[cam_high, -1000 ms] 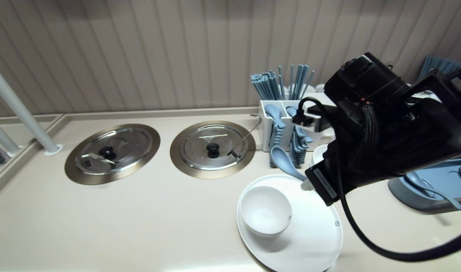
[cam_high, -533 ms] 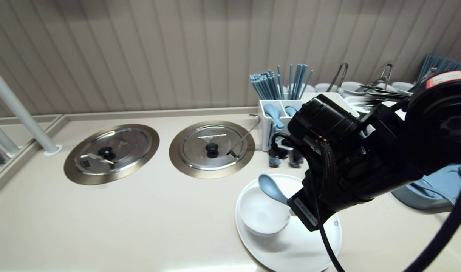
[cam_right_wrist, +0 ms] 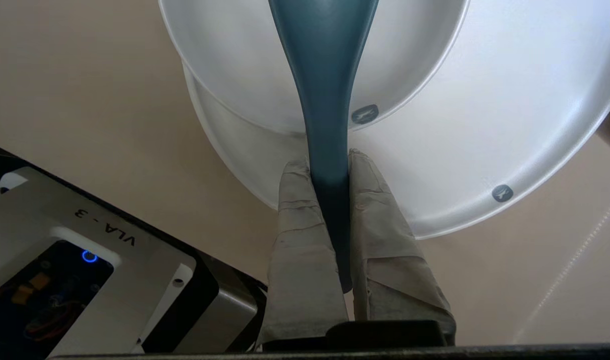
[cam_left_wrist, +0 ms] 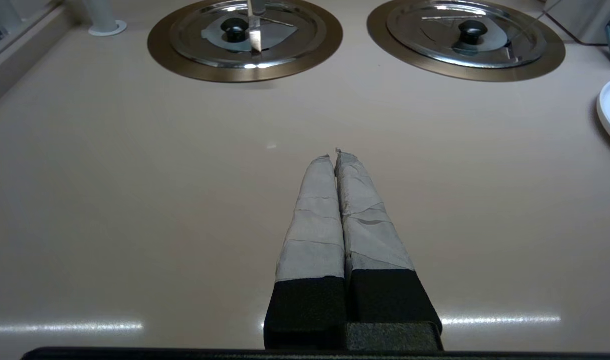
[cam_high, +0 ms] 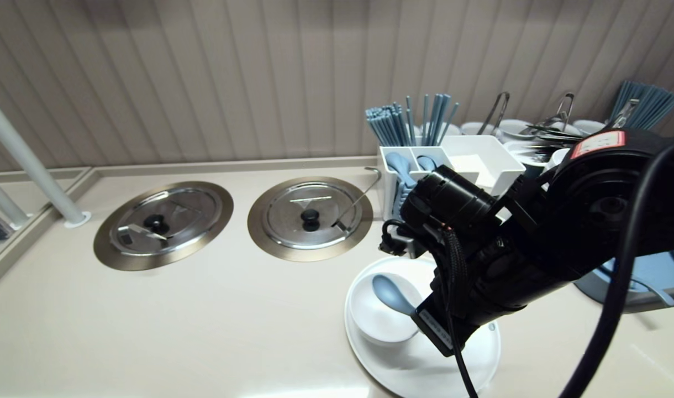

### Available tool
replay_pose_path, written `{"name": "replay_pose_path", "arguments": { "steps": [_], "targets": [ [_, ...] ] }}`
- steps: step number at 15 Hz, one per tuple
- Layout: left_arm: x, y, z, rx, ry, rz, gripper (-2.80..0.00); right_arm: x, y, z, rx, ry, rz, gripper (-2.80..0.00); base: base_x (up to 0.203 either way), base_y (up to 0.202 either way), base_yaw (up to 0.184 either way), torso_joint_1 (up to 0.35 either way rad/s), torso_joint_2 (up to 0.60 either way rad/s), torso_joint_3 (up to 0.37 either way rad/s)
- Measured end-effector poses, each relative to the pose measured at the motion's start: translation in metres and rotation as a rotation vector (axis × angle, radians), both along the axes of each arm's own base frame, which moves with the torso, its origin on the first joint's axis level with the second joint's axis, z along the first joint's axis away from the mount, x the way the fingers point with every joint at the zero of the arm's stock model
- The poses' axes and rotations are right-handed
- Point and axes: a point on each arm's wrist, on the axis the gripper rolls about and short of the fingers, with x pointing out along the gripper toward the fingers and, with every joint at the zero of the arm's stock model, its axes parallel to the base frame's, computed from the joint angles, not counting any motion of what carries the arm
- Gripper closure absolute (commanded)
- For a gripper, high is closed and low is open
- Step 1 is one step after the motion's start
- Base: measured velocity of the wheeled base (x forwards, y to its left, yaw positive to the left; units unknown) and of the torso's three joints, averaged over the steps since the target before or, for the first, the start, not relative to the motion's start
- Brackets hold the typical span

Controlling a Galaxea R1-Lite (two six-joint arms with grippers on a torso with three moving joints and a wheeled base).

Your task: Pick the spoon and place it in the bowl

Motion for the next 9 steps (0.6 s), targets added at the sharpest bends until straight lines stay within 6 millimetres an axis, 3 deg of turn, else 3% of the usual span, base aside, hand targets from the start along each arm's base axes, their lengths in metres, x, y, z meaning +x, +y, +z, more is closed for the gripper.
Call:
{"name": "replay_pose_path", "arguments": {
  "steps": [9],
  "targets": [
    [0.000,0.000,0.000,0.000,0.000,0.000,0.00,0.003,0.007,-0.016,-0.041,0.037,0.008,0.00,0.000,0.000,0.000,0.000,0.00,0.000]
  ]
}}
